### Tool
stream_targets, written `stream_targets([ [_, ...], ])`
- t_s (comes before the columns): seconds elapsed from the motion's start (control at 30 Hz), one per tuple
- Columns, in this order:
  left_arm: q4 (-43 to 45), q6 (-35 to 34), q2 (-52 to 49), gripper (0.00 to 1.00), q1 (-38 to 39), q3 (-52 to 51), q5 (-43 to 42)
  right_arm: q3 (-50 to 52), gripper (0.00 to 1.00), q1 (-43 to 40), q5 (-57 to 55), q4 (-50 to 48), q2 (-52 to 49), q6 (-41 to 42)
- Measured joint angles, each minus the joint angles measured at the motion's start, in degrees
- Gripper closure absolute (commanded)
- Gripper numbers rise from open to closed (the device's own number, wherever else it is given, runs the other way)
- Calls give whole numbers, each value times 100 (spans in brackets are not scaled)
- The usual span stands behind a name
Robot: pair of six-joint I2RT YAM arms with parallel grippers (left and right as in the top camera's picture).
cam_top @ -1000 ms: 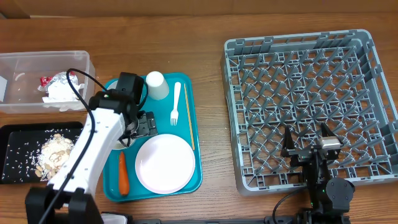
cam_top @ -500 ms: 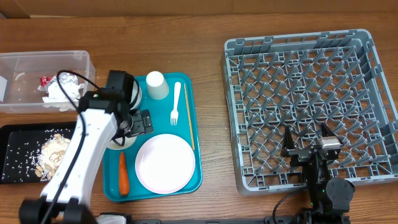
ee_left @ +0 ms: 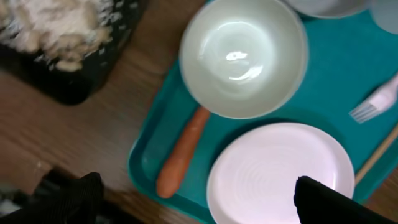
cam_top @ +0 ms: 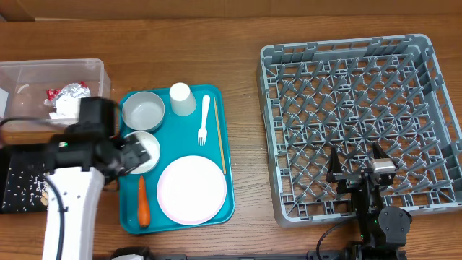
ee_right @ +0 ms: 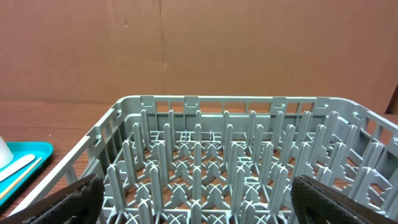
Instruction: Sort waste into correct bins and load items into the dishwasher rack
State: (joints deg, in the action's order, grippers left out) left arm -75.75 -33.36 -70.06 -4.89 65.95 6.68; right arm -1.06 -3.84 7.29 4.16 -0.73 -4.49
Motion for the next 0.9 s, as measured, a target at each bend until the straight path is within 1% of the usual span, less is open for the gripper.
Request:
stream_targets([
  [0.13, -310, -407, 0, 0, -809, 0, -42, 0, 0, 0, 0, 2, 0, -2],
  [0.33, -382, -765, 7, 0, -1731, 0, -339, 0, 0, 2, 0, 0, 0, 0],
  [0.6, -431, -920, 7, 0, -2929, 0, -461, 0, 0, 0, 0, 2, 0, -2],
  [0.7, -509, -970, 11, 0, -3224, 0, -461, 0, 0, 2, -2, 2, 0, 0],
  [0.8, -509, -979, 11, 0, -3235, 0, -551, 0, 0, 2, 0, 2, 0, -2],
  [0.9, -542, -949, 11, 0, -3235, 0, -935, 0, 0, 2, 0, 4, 0, 0],
])
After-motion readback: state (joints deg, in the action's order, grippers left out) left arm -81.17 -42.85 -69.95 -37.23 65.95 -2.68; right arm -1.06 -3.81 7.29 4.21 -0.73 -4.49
